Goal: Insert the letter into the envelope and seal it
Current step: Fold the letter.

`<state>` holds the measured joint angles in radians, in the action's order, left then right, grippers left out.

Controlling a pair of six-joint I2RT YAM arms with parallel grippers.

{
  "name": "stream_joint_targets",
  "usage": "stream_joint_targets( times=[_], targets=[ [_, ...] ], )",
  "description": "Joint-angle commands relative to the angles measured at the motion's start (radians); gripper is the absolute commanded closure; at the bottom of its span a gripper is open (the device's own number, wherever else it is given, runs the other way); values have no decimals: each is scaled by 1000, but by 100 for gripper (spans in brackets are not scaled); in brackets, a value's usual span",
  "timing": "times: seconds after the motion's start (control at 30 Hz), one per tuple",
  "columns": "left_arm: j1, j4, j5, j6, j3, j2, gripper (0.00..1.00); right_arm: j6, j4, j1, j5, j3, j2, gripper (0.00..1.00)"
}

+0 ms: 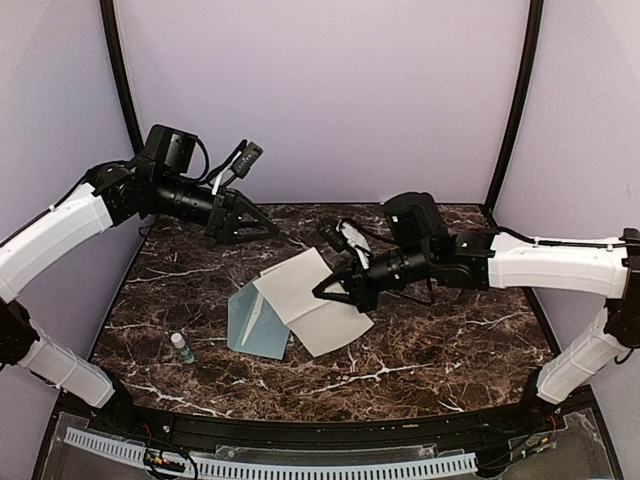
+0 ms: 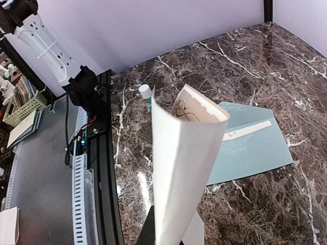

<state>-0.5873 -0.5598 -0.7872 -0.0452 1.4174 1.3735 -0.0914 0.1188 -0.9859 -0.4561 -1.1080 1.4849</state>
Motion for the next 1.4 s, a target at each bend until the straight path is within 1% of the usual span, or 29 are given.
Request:
stream_joint_targets(
  times=[0.0, 0.13, 0.3, 0.37, 0.4, 0.43, 0.47, 0.5, 0.57, 0.67, 0.7, 0.73, 0.77, 0.8, 0.83, 0.87, 0.9, 0.97, 1.07, 1.1, 1.17, 1.23, 1.37],
  targets=[
    [-60, 21, -15, 109, -37, 23, 9, -41, -27, 24, -145, -21, -52, 100],
    [-85, 29, -87, 117, -24, 46, 7, -45, 23, 26, -203, -56, -51, 100],
    [-115, 19, -168, 114, -9, 77, 6, -41, 62, 28, -217, -76, -46, 100],
    [-133, 8, -177, 120, -4, 87, 11, -39, 72, 27, -219, -81, -42, 100],
    [-139, 5, -183, 121, -3, 89, 19, -38, 73, 27, -220, -81, -41, 100],
    [-140, 0, -187, 119, -3, 95, 24, -38, 72, 27, -223, -81, -40, 100],
    [-141, -1, -198, 118, -3, 97, 35, -38, 69, 27, -225, -81, -40, 100],
    [-141, -2, -204, 116, -4, 101, 40, -39, 68, 28, -224, -81, -40, 100],
    [-143, 1, -216, 112, -9, 102, 57, -41, 61, 29, -228, -81, -41, 100],
    [-142, 6, -229, 107, -14, 102, 69, -42, 59, 31, -229, -82, -39, 100],
    [-144, 8, -231, 105, -15, 102, 78, -44, 59, 32, -228, -82, -39, 100],
    [-144, 8, -231, 105, -16, 102, 82, -44, 59, 33, -229, -81, -40, 100],
    [-144, 10, -230, 105, -17, 103, 88, -44, 62, 34, -226, -81, -38, 100],
    [-144, 9, -228, 104, -17, 102, 92, -44, 62, 36, -221, -80, -38, 100],
    [-144, 10, -222, 105, -18, 101, 98, -44, 61, 38, -214, -78, -41, 100],
    [-144, 14, -217, 106, -22, 99, 99, -47, 57, 39, -203, -74, -45, 100],
    [-144, 19, -208, 106, -26, 97, 100, -51, 50, 42, -194, -69, -54, 93],
    [-144, 44, -199, 100, -44, 87, 100, -70, 12, 47, -177, -54, -75, 65],
    [-144, 88, -203, 79, -71, 75, 100, -112, -90, 50, -161, -19, -110, 42],
    [-144, 92, -210, 77, -74, 76, 100, -124, -112, 50, -154, -12, -116, 38],
    [-144, 96, -219, 72, -75, 78, 100, -140, -174, 50, -129, -3, -128, 36],
    [-144, 98, -223, 71, -76, 80, 100, -148, -212, 50, -107, 6, -136, 37],
    [-144, 98, -231, 68, -79, 82, 100, -153, -242, 50, -87, 1, -128, 49]
  ],
)
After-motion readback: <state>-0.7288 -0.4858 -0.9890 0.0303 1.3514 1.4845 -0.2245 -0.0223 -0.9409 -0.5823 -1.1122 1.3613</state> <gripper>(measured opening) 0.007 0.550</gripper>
